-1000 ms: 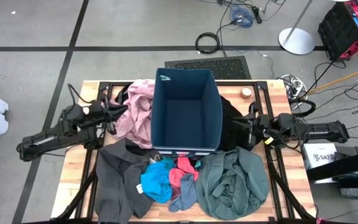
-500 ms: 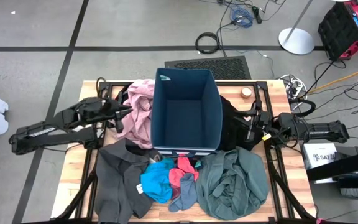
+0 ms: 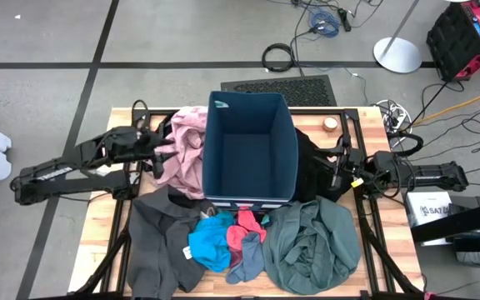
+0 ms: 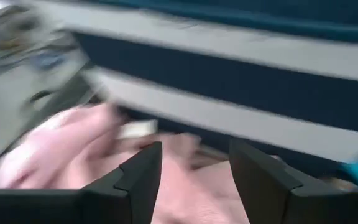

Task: Sort clothes
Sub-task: Put the pink sock into the blue laundry organizer

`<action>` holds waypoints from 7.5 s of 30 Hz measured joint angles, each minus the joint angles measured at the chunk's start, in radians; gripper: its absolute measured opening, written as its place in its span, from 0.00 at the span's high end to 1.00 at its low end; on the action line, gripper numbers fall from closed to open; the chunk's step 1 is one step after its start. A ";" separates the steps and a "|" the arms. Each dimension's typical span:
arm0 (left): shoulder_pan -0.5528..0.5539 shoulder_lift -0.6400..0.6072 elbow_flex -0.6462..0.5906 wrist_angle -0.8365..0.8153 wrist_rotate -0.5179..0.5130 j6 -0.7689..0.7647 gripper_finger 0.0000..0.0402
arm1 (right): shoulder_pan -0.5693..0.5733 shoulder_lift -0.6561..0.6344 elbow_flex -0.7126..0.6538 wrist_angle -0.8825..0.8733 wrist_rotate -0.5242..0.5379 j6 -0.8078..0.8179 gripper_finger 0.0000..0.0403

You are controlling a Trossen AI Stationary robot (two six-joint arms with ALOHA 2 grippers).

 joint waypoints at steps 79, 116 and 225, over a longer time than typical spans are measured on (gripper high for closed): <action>-0.856 1.112 0.346 0.473 -0.314 0.096 0.51 | 0.084 0.000 0.000 -0.204 -0.159 0.465 0.71; -0.819 1.115 0.613 0.238 -0.341 0.208 0.95 | 0.084 0.000 0.000 -0.203 -0.152 0.441 0.71; -0.826 1.443 0.758 0.109 -0.670 0.141 0.60 | 0.084 0.006 0.000 -0.280 -0.161 0.462 0.71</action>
